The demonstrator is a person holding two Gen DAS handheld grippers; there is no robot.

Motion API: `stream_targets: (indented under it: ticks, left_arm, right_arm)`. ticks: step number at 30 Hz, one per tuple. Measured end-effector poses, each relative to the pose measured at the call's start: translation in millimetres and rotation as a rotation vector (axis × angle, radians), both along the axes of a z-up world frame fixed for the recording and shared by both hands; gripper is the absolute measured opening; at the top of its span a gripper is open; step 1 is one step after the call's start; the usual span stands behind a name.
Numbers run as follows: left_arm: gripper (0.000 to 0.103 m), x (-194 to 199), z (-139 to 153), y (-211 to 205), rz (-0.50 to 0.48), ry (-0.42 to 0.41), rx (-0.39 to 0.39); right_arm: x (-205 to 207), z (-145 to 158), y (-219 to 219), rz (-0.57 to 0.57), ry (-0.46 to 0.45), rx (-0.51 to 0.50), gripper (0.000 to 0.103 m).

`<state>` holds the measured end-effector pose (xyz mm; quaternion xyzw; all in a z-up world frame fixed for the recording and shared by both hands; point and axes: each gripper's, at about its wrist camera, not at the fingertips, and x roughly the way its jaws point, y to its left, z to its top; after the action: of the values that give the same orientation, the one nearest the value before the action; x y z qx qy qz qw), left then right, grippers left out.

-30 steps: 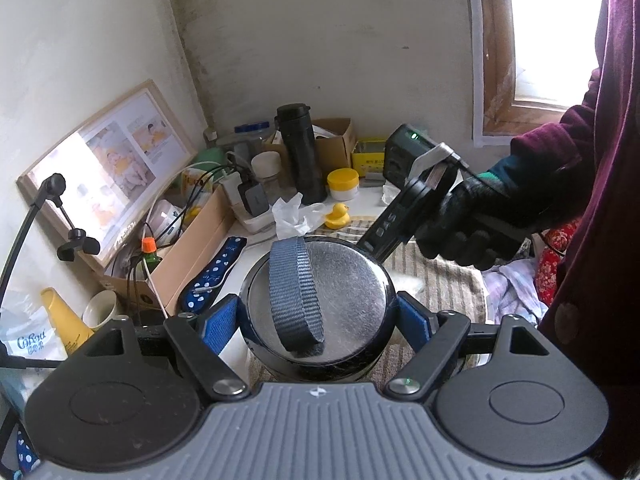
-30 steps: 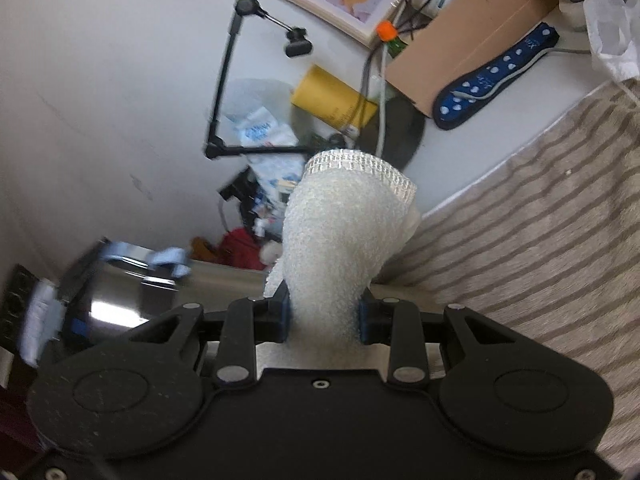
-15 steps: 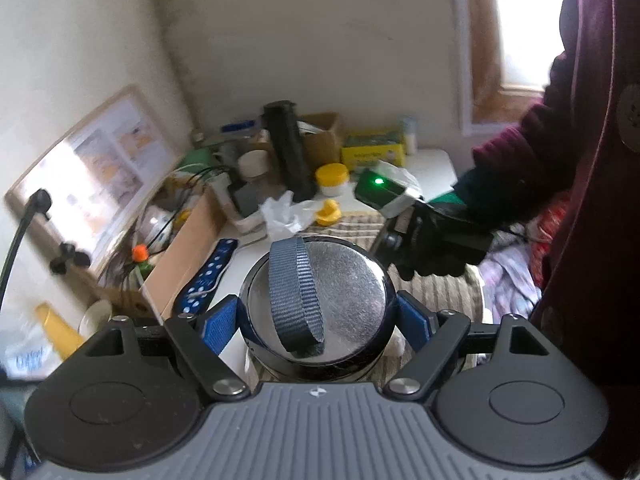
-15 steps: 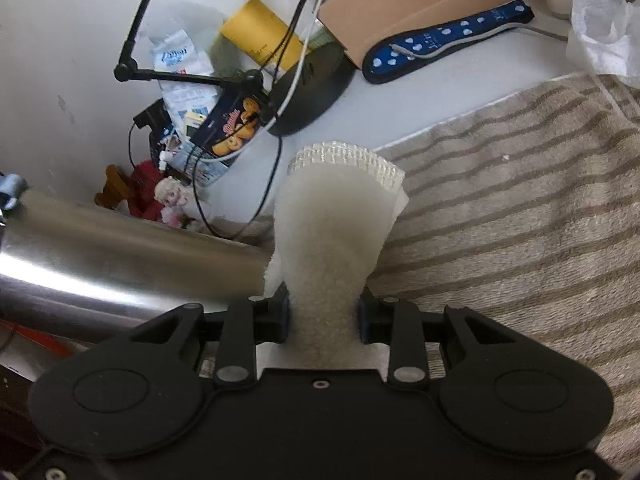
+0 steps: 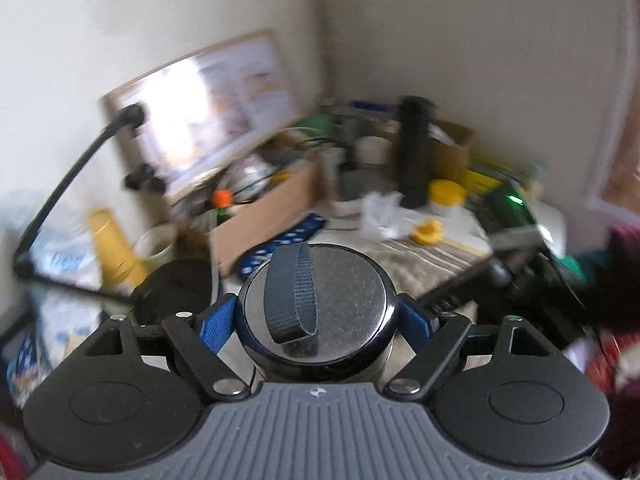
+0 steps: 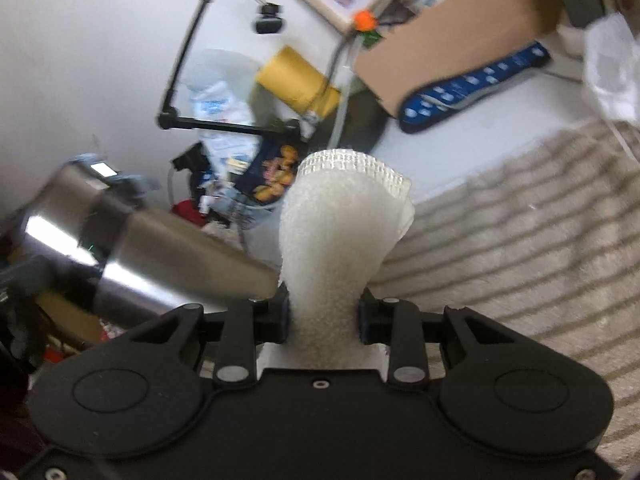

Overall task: Clean container
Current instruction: 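Rub the cloth in the right gripper across the tumbler lid, then wipe the tumbler lid and strap again with the cloth in the right gripper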

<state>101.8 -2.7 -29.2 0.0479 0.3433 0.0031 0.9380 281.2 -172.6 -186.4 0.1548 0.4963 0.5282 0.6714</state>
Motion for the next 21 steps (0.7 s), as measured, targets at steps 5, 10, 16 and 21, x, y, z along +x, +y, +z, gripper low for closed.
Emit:
stream_targets:
  ticks: [5,10,16,21]
  left_arm:
    - [0.084,5.3,-5.9,7.0,0.088,0.023,-0.064]
    - [0.084,13.9,-6.9,9.4,0.12,0.044,-0.104]
    - [0.083,17.1,-10.6,15.4,0.015,0.058,-0.093]
    - [0.083,19.2,-10.4,42.7,-0.356,0.063,-0.059]
  right_arm:
    - [-6.3,10.2,5.3,0.008,-0.014,0.023,0.03]
    - [-13.2,14.0,2.3,0.008,-0.02,0.03,0.03]
    - [-20.2,18.8,-4.0,0.002,-0.024,0.042,0.03]
    - [-15.8,23.5,-19.1,-0.038,0.004,0.083,0.03]
